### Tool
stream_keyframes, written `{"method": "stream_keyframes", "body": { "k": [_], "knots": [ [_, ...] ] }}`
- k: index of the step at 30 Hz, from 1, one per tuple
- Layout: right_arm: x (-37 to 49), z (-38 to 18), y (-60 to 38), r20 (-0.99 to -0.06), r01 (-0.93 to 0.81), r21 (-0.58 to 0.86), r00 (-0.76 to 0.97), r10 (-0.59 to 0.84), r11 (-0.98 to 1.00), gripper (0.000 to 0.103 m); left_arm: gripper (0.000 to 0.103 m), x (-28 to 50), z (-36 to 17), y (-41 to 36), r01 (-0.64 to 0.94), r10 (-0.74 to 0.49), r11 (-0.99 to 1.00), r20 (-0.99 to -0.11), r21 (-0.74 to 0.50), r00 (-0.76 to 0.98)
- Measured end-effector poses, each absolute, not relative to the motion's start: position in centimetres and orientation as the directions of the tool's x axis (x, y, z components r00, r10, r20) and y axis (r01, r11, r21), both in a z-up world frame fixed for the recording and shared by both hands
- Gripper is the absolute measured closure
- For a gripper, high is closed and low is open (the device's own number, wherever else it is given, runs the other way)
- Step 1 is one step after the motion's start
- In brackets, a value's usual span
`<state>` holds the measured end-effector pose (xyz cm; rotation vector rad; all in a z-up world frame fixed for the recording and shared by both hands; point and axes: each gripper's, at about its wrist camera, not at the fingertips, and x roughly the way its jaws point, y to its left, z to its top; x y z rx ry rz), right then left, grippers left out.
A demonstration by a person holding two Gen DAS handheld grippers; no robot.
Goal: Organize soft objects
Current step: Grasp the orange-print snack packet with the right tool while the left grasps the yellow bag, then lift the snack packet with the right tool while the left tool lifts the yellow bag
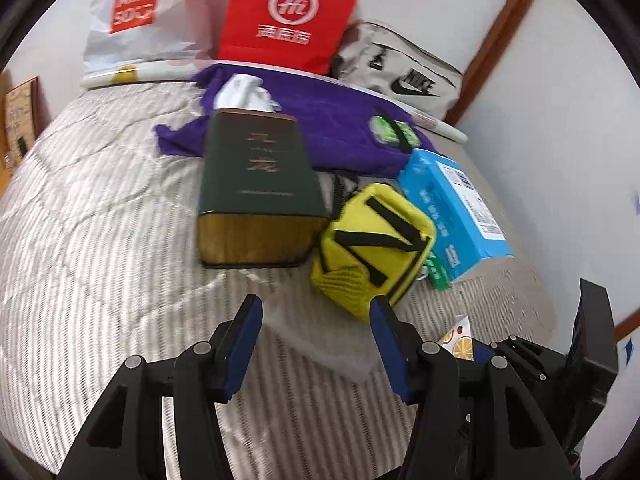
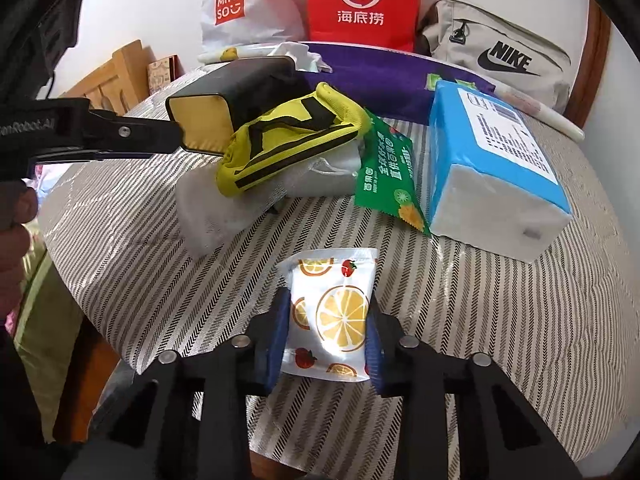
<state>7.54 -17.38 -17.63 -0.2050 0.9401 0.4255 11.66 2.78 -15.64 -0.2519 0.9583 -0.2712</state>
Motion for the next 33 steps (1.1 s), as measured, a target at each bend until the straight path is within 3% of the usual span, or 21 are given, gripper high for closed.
{"method": "stream_keyframes", "body": {
  "k": [13, 18, 20, 22, 27, 33],
  "knots": [
    [8.7, -16.4, -22.7, -0.798, -0.348, 0.034, 0.555, 0.235, 0.937, 0.073, 0.051, 15.1, -18.7, 0.0, 0.028, -0.347, 0.92, -0.776, -0.392, 0.527],
    [9.0, -16.7, -23.4, -0.797, -0.334, 0.044, 0.556, 0.235, 0.941, 0.073, 0.066, 15.5, -18.8, 0.0, 0.027, -0.35, 0.916, -0.763, -0.4, 0.543],
    [9.1, -16.8, -23.5, -0.796, -0.331, 0.047, 0.557, 0.235, 0.942, 0.073, 0.081, 15.6, -18.7, 0.1, 0.049, -0.356, 0.918, -0.76, -0.395, 0.545],
    [9.1, -16.8, -23.5, -0.797, -0.331, 0.045, 0.557, 0.234, 0.943, 0.073, 0.086, 15.4, -18.2, 0.5, 0.06, -0.381, 0.906, -0.746, -0.419, 0.546],
    [8.9, -16.5, -23.7, -0.791, -0.323, 0.034, 0.57, 0.224, 0.946, 0.073, 0.089, 14.0, -15.3, 0.6, 0.12, -0.403, 0.9, -0.695, -0.42, 0.595],
    [8.6, -15.9, -24.2, -0.782, -0.31, 0.02, 0.588, 0.208, 0.951, 0.073, 0.089, 12.0, -14.2, 1.7, 0.119, -0.367, 0.92, -0.71, -0.374, 0.601]
  ]
}}
